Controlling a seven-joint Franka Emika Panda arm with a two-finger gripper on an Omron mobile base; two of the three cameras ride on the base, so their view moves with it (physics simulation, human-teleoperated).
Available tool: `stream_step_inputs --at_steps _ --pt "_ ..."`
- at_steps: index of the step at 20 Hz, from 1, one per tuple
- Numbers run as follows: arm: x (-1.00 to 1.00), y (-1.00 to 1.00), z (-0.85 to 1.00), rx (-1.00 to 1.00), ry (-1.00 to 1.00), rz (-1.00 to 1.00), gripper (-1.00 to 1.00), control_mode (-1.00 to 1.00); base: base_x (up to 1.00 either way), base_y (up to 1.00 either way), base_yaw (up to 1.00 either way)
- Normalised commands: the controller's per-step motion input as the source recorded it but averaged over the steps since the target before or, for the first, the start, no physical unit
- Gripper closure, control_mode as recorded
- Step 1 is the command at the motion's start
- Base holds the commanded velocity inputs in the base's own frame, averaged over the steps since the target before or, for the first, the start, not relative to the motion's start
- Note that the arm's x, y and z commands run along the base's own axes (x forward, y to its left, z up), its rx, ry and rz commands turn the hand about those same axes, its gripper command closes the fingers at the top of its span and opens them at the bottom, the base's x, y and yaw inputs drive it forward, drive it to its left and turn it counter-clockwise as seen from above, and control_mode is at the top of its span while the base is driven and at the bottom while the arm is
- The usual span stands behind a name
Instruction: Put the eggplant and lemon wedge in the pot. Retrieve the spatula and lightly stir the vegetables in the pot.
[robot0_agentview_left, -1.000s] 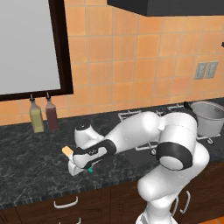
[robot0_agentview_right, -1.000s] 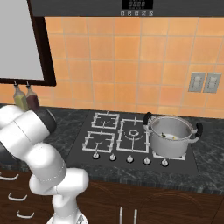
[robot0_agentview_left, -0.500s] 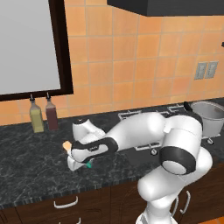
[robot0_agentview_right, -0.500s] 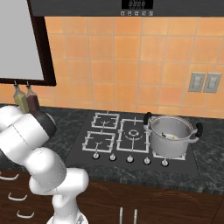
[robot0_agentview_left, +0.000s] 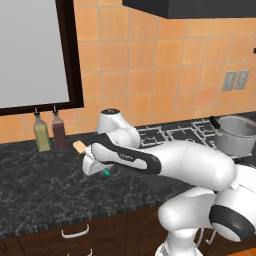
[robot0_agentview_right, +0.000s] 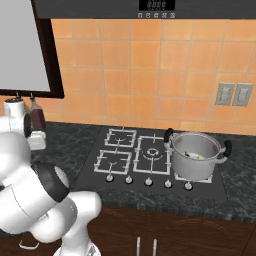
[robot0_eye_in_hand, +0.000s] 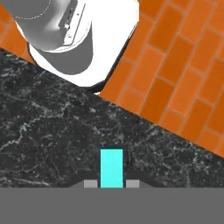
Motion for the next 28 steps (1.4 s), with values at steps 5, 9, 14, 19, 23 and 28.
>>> stream_step_inputs --at_steps 5,9,14,19,23,28 --pt "-0.27 0.0 0.87 0.36 0.04 -0.64 1.0 -1.0 0.0 0.0 0.0" --pt "-0.31 0.0 0.58 0.36 0.09 -0.86 1.0 -1.0 0.0 0.0 0.0" --pt "-0.22 0.0 0.5 0.4 0.11 -0.81 1.0 -1.0 0.0 0.0 0.0" --pt "-0.11 0.0 0.39 0.42 0.15 -0.76 1.0 -1.0 0.0 0.0 0.0" --pt "-0.02 -0.2 0.26 0.45 0.21 -0.69 1.0 -1.0 0.0 0.0 0.0" --pt "0.0 -0.47 0.4 0.61 0.3 -0.48 1.0 -1.0 0.0 0.0 0.0"
